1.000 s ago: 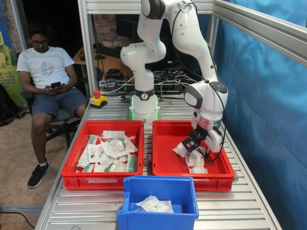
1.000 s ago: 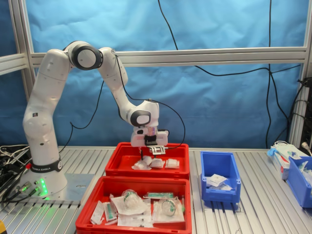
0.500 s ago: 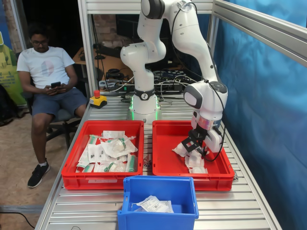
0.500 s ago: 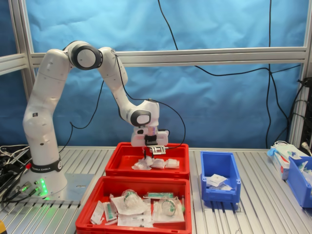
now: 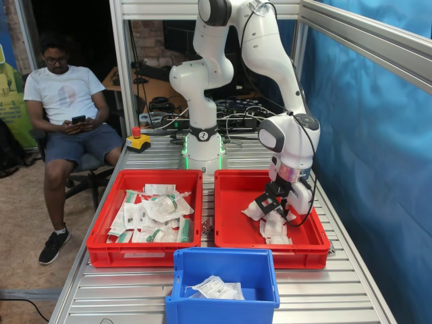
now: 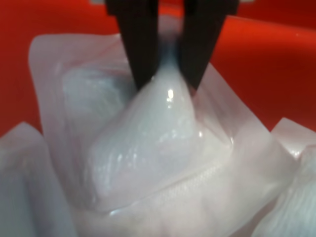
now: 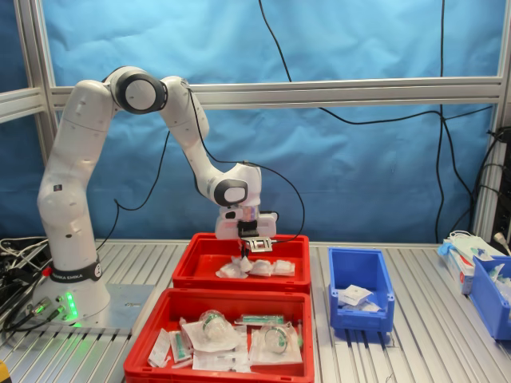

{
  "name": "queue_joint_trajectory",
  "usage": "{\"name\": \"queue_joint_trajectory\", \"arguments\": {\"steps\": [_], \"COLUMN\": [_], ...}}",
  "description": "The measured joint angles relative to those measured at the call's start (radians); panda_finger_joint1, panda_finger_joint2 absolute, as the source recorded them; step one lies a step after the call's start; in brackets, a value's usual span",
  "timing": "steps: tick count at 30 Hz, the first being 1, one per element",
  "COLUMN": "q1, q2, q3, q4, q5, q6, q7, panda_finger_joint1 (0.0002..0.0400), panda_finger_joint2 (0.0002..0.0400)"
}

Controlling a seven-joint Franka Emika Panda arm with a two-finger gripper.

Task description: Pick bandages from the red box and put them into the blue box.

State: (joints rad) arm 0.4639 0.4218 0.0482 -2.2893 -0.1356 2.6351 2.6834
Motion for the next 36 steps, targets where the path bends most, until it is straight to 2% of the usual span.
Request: {"name": "queue_joint_trajectory", "arguments": {"steps": [1, 15, 23, 30, 32, 36], "q1": [0.000, 0.001, 0.001, 0.001, 0.001, 0.001], "q2": [0.000, -0.024, -0.083, -0.169, -0.208, -0.252], "q3": [-0.001, -0.046, -0.089, -0.131, -0.150, -0.182], "q4": [0.000, -0.008, -0.016, -0.017, -0.011, 0.022], "q5": [0.000, 0.000, 0.000, 0.000, 0.000, 0.000], "q6": [0.000, -0.008, -0.053, -0.118, -0.159, -0.236], "q7": [0.000, -0.004, -0.029, -0.063, -0.079, -0.095], "panda_finger_joint1": [0.0027, 0.0027, 0.0027, 0.0027, 0.0027, 0.0027], "panda_finger_joint2": [0.0027, 0.0027, 0.0027, 0.0027, 0.0027, 0.0027]}}
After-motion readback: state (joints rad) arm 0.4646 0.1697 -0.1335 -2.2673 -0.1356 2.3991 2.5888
